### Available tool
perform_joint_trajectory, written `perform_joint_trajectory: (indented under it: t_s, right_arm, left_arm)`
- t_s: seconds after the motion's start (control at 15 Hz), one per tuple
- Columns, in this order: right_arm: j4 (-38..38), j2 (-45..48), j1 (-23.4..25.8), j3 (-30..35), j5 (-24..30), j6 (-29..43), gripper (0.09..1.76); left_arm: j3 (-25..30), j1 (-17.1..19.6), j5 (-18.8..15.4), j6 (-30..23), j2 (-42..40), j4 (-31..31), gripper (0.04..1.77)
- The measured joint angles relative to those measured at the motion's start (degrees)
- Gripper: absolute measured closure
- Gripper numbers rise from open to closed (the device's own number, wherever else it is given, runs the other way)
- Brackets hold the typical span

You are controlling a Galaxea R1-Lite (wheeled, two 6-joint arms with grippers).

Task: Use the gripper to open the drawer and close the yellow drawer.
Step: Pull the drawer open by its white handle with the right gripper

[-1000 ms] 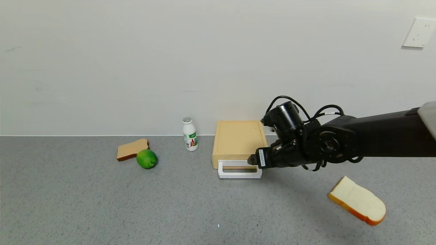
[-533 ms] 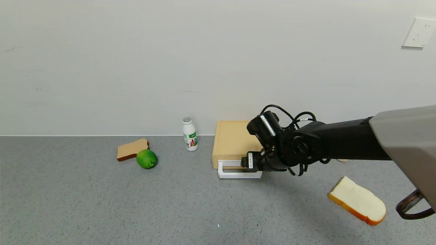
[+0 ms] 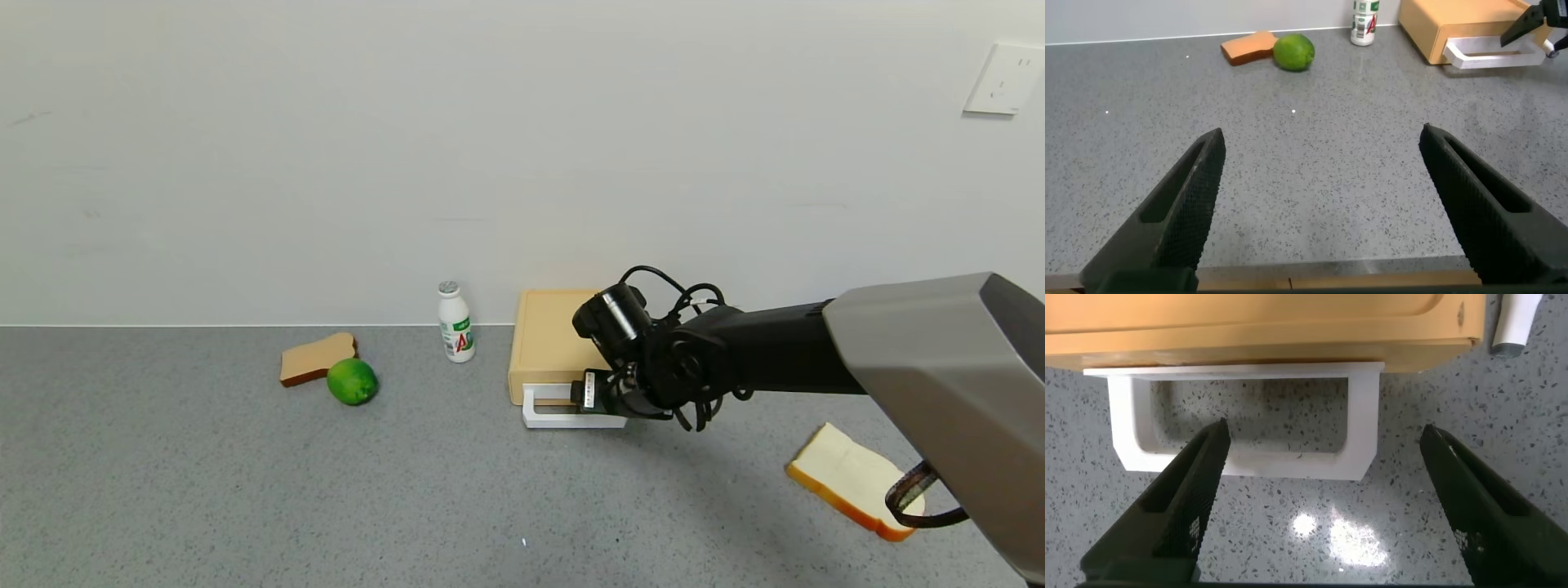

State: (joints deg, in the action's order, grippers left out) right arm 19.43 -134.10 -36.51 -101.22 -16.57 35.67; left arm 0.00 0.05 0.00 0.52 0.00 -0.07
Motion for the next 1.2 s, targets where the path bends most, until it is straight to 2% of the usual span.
perform_joint_trajectory:
  t_s: [0.6, 1.07, 1.2]
  right_arm:
    - [-0.15, -2.97, 0.29, -2.28, -0.05, 1.18, 0.14]
    - [0.29, -3.41, 0.52, -2.17, 0.5, -1.8, 0.14]
    - [1.45, -3.34, 0.66, -2.11, 2.73, -2.74, 0.14]
  left_arm:
    - [0.0, 0.0, 0.0, -0.01, 0.0, 0.02, 0.09]
    - [0.0, 0.0, 0.0, -0.01, 0.0, 0.0, 0.09]
    - [0.0, 0.0, 0.0, 0.0, 0.0, 0.0, 0.09]
